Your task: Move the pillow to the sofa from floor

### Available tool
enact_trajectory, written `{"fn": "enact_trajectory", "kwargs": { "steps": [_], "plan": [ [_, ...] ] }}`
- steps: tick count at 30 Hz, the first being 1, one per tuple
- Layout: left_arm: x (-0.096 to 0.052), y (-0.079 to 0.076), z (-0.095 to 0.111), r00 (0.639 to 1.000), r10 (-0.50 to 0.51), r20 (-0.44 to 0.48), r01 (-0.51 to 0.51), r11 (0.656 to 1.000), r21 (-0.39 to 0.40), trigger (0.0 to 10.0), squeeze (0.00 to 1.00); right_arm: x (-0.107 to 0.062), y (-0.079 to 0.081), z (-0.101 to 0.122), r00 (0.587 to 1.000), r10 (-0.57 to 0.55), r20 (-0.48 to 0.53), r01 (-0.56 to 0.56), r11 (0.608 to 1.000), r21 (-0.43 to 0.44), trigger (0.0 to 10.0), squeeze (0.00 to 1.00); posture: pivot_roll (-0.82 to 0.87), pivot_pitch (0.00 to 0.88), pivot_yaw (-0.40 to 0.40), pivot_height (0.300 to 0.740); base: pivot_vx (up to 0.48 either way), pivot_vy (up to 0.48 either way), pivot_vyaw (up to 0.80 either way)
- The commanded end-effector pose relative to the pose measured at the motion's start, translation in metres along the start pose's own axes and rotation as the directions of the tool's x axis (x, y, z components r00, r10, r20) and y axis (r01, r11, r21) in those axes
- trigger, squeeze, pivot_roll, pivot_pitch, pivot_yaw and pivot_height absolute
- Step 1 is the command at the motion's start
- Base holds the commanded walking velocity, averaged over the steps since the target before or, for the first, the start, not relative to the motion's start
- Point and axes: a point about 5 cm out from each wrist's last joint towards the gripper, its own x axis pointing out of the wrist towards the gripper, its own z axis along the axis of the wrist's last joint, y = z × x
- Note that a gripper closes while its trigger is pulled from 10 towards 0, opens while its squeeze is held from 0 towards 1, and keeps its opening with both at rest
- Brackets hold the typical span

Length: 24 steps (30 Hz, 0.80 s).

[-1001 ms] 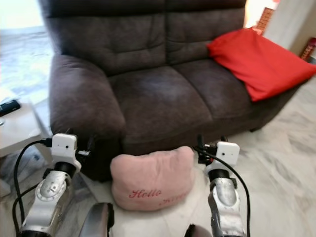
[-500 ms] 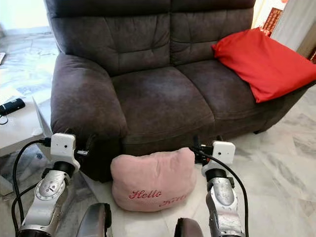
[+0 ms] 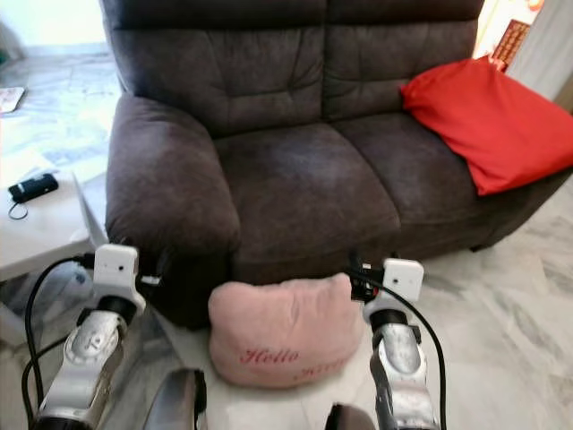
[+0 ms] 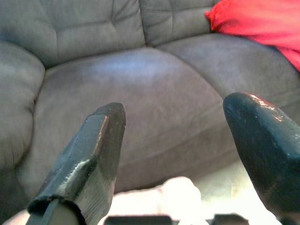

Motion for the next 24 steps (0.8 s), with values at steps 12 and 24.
{"fn": "enact_trajectory", "kwargs": {
  "steps": [12, 24],
  "plan": [
    [0.0058, -0.0095, 0.0023, 1.0, -0.024, 0.011, 0.024, 0.999, -0.025, 10.0, 0.0, -0.0009, -0.0128, -0.0035, 0.999, -0.039, -0.027, 0.039, 0.999, -0.013, 10.0, 0.0, 0.03, 0.0, -0.052, 0.575, 0.306, 0.0, 0.0],
    [0.0066, -0.0118, 0.0023, 0.999, -0.034, 0.017, 0.034, 0.999, -0.021, 10.0, 0.0, -0.0016, -0.011, -0.0045, 0.999, -0.026, -0.032, 0.026, 1.0, -0.011, 10.0, 0.0, 0.03, 0.0, -0.054, 0.575, 0.174, 0.0, 0.0]
  ]
}}
